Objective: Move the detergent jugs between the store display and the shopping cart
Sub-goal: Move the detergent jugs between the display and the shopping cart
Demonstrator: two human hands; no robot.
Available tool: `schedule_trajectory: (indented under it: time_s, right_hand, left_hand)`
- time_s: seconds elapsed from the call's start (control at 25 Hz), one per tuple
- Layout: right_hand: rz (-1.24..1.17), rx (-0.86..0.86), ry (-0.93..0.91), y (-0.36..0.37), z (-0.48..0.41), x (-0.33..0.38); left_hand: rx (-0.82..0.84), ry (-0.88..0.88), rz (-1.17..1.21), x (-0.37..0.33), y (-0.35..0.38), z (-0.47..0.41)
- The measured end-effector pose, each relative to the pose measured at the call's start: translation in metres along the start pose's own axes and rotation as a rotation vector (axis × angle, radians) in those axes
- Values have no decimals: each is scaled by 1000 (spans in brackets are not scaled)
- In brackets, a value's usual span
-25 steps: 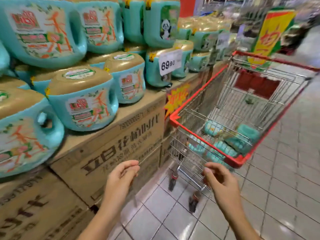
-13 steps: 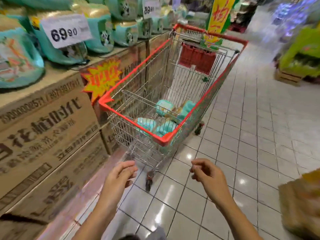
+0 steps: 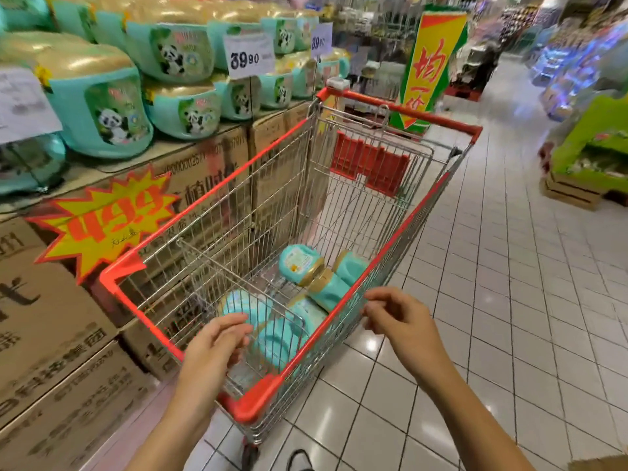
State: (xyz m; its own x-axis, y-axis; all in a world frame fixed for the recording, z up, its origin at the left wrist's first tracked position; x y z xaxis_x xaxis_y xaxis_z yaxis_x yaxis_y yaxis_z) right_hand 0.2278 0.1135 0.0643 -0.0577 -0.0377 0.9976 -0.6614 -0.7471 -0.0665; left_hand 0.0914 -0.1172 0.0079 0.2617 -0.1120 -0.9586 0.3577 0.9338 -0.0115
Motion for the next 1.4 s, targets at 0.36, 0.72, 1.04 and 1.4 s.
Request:
schedule_trajectory:
  time_s: [0.36, 0.72, 1.04, 1.4]
  right_hand:
    - [123, 97, 51, -8, -228, 7]
    - [308, 363, 250, 29, -463, -84]
    - [495, 643, 410, 96, -600, -205]
    - [816, 744, 484, 105, -630, -420]
  left_hand:
    - [-49, -100, 35, -54, 87, -161]
    - [-327, -350, 293, -7, 180, -309]
    - [-495, -482, 284, 68, 183, -424]
    - [-460, -728, 181, 241, 206, -515]
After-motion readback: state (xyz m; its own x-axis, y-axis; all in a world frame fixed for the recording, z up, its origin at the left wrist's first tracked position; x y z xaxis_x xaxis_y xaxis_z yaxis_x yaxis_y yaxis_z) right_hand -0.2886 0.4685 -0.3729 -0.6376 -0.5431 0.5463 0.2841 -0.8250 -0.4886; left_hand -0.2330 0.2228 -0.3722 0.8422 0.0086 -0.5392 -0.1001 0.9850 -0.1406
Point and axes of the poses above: each hand's wrist, its own z-axis away from the middle knuckle, its own y-axis out of the palm, x = y × z, the point moved 6 cm from there along -z, towards the middle knuckle, and after that the axes turned 7 degrees about -z, right-handed, at the moved point
